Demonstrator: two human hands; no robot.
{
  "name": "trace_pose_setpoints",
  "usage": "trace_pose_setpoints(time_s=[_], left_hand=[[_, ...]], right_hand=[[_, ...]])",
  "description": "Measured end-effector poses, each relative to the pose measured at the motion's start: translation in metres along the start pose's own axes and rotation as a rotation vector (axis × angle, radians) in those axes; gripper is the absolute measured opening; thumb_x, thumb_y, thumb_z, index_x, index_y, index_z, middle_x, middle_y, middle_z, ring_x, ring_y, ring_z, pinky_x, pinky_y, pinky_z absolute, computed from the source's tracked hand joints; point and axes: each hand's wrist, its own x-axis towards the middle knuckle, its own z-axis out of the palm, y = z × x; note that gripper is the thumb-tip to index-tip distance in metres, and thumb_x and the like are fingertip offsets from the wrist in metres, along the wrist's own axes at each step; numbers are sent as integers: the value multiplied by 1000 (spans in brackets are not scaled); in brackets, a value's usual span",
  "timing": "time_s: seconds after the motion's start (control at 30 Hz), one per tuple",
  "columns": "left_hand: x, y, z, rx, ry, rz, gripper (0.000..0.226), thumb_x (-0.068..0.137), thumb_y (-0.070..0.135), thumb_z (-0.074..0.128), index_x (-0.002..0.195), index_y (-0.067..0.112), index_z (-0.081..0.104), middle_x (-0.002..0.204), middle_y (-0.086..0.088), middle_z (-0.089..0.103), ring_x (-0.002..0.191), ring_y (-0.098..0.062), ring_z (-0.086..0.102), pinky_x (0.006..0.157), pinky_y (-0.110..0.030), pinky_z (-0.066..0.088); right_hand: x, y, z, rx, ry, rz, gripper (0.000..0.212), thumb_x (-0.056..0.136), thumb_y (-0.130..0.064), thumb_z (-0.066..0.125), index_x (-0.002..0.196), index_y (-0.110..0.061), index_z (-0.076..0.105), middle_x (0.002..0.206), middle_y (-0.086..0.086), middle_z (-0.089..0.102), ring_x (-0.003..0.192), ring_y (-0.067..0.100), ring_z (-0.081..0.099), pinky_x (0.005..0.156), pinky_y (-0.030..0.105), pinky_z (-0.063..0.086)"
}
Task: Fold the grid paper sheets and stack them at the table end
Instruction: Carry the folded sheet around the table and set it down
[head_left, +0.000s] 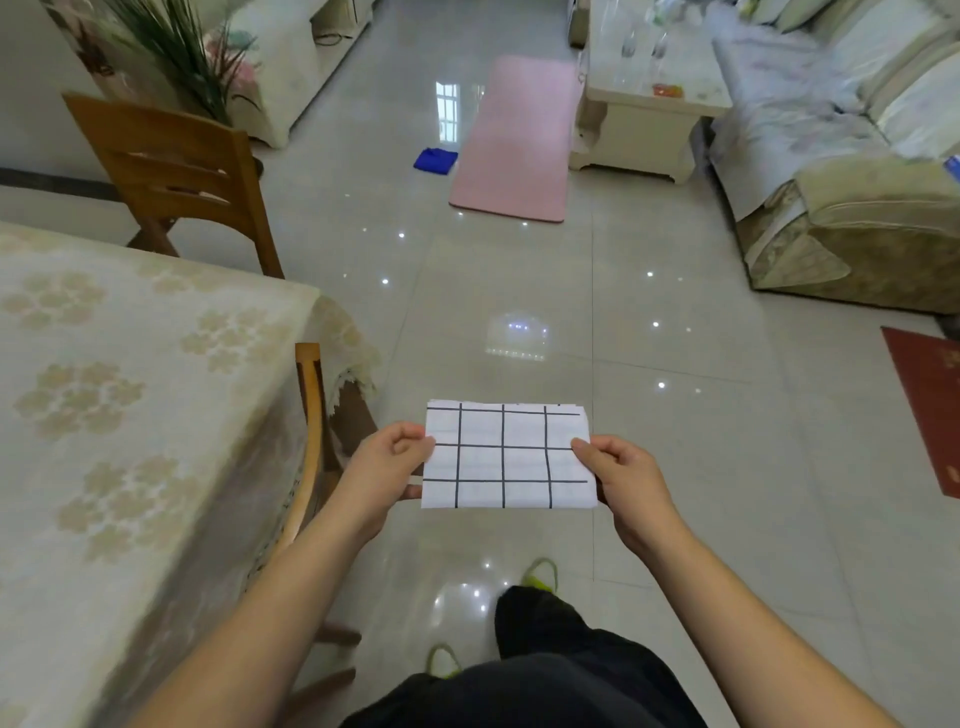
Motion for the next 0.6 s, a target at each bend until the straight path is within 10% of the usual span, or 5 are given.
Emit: trace_pose_setpoints(time_s=[0.6], left_hand=[[202,125,64,-77,175,-55,12,95,17,57,98,7,63,70,-5,60,50,-10,55,40,-19,42]], right_hand=[[252,-139,-2,-58,-180,-25,14,91,-15,65,86,-1,67,71,6,66,63,14,60,57,25,50]])
